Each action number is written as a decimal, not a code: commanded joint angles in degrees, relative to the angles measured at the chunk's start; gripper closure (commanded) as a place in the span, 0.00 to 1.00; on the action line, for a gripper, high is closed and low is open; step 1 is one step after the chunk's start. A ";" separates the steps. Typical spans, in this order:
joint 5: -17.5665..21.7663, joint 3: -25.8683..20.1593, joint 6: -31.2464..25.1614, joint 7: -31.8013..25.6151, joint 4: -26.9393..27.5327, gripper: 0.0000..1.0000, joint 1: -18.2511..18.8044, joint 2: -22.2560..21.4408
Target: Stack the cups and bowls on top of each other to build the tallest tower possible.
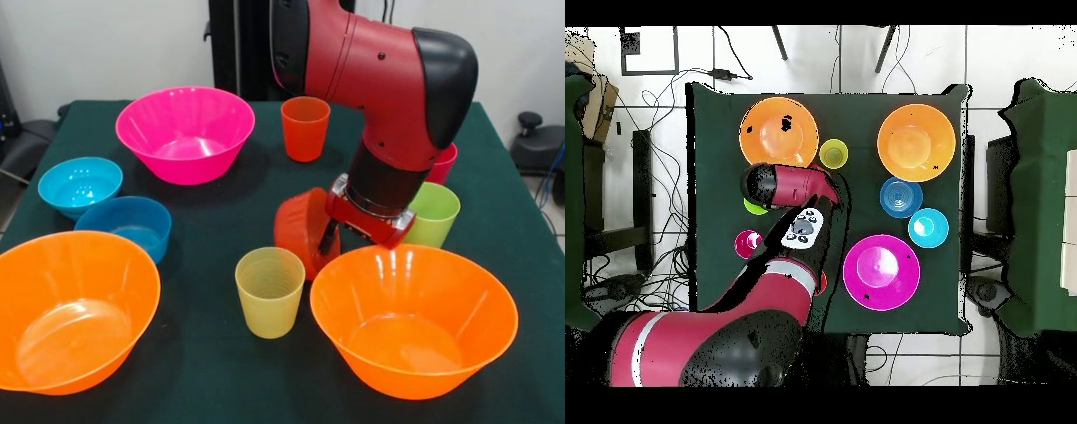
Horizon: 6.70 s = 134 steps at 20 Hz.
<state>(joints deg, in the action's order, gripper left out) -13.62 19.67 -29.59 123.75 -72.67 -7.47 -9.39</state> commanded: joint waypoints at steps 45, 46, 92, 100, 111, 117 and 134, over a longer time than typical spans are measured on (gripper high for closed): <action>-4.91 -6.90 -9.44 7.83 2.50 0.00 -0.21 -1.95; -4.97 -6.30 -10.32 8.36 3.24 0.00 -0.55 -1.89; -9.60 5.38 -15.93 22.61 14.31 0.00 -0.44 0.46; -11.54 7.02 -13.80 26.65 18.56 0.00 0.76 5.44; -12.82 6.13 -13.34 30.31 14.78 0.00 -1.86 3.88; -13.74 6.16 -13.69 31.31 13.94 0.00 -3.17 3.56; -13.56 6.76 -11.76 29.35 14.23 1.00 -4.63 4.35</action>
<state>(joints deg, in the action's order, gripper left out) -26.26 30.90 -45.19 141.54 -56.55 -11.81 -4.81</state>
